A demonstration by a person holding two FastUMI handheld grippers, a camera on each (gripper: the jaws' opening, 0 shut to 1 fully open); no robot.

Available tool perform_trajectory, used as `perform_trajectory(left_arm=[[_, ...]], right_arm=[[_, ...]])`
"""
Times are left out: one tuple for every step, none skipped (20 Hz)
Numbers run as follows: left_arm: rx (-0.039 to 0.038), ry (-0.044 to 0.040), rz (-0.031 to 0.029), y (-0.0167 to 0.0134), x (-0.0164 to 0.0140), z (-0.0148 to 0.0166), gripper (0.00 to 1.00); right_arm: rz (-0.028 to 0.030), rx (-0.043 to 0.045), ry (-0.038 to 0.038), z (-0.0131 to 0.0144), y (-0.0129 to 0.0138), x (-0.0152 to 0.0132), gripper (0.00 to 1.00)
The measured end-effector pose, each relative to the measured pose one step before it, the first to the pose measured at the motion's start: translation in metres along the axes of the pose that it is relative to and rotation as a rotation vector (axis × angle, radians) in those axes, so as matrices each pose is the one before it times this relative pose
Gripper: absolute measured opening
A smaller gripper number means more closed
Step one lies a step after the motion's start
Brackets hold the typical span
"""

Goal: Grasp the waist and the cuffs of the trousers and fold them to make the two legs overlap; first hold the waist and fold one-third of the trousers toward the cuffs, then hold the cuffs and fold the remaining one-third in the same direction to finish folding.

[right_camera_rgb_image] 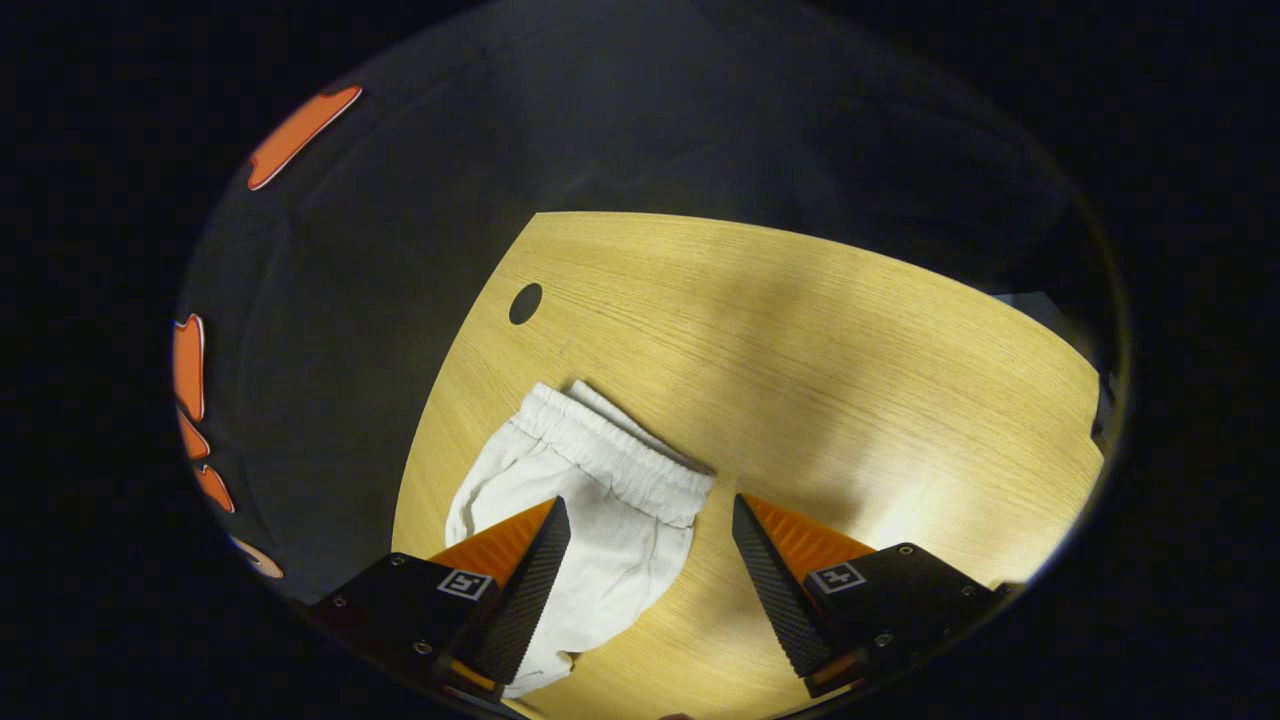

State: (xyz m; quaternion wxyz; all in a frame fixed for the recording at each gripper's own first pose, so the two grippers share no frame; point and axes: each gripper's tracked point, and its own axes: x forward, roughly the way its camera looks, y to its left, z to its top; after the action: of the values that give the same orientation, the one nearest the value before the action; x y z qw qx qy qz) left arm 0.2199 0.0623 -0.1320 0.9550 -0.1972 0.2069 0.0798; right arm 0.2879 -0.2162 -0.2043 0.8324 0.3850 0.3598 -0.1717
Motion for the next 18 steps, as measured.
perform_trajectory(left_arm=[[0.00648, -0.00388, 0.0132, 0.00184, -0.00603, 0.00113, 1.0], [-0.00107, -0.00532, 0.01312, -0.00081, -0.0066, 0.00034, 1.0], [-0.00504, -0.00861, 0.00921, 0.00148, -0.00797, 0.00156, 1.0], [-0.00438, -0.0091, 0.00674, -0.00023, -0.00441, 0.00135, 1.0], [-0.00246, -0.00514, 0.00737, 0.00154, -0.00668, 0.00069, 1.0], [-0.0012, 0.00021, 0.00733, 0.0008, -0.00238, -0.00222, 1.0], [-0.00335, 0.0019, 0.00592, 0.00029, -0.00131, -0.00064, 0.99], [-0.00518, 0.00136, 0.00684, 0.00149, -0.00331, -0.00169, 1.0], [-0.00432, -0.0016, 0.01017, 0.0021, -0.00325, -0.00102, 1.0], [-0.00815, -0.00847, 0.004, 0.00054, -0.0031, -0.00033, 1.0], [-0.01394, -0.00313, -0.00136, -0.00151, -0.0013, 0.00006, 1.0], [-0.01416, 0.00663, -0.00582, -0.00224, 0.00047, -0.00281, 1.0], [-0.01367, 0.00799, -0.00417, -0.00239, 0.00038, -0.00252, 1.0], [-0.01247, 0.00647, -0.00652, -0.00345, 0.00141, -0.00327, 1.0], [-0.00804, 0.0053, -0.00406, -0.00113, -0.00056, -0.00142, 1.0], [-0.00144, 0.00395, -0.00238, 0.00026, -0.00049, -0.00269, 1.0], [0.00365, 0.00372, -0.00141, 0.00181, 0.00028, -0.00168, 1.0], [0.00571, 0.00301, -0.00454, -0.00054, 0.00082, -0.00028, 0.99]], right_arm=[[0.00641, 0.01303, 0.00755, 0.00025, 0.00208, 0.00474, 0.99], [-0.00059, 0.01088, 0.00938, -0.00096, 0.00153, 0.00513, 0.98], [-0.0047, 0.0089, 0.00702, -0.00073, 0.0001, 0.00466, 0.99], [-0.00307, 0.00498, 0.00882, -0.00152, 0.00032, 0.00448, 0.99], [-0.00604, -0.00044, 0.0077, -0.00197, -0.00058, 0.00277, 0.99], [-0.00703, -0.00487, 0.00637, -0.00125, -0.00081, 0.00222, 0.99], [-0.00998, -0.00231, -0.02383, 0.00494, -0.00071, 0.00226, 0.99], [-0.01596, -0.01157, -0.0111, 0.00129, -0.00501, 0.00213, 0.93], [-0.01174, -0.00735, -0.00677, 0.00041, -0.0068, -0.00354, 0.88], [-0.00943, -0.01077, -0.00589, 0.00161, -0.00473, 0.00001, 0.65], [-0.0075, -0.01175, -0.00751, 0.00176, -0.00397, 0.00178, 0.64], [-0.00535, 0.00992, -0.00375, 0.00196, -0.00379, 0.00043, 0.42], [0.01629, 0.02692, 0.0068, -0.00115, 0.00568, -0.00027, 0.3], [0.00522, 0.01599, 0.00226, -0.00083, 0.00136, -0.00009, 0.17], [0.00738, -0.00857, -0.00245, -0.00042, 0.00079, 0.00131, 0.12], [0.01283, -0.02239, -0.00926, 0.00115, 0.00227, -0.00254, 0.05], [0.01163, -0.02263, -0.01948, 0.00255, 0.00199, -0.00497, 0.04], [0.00849, -0.02371, -0.02014, 0.00258, 0.00291, -0.00487, 0.03]])
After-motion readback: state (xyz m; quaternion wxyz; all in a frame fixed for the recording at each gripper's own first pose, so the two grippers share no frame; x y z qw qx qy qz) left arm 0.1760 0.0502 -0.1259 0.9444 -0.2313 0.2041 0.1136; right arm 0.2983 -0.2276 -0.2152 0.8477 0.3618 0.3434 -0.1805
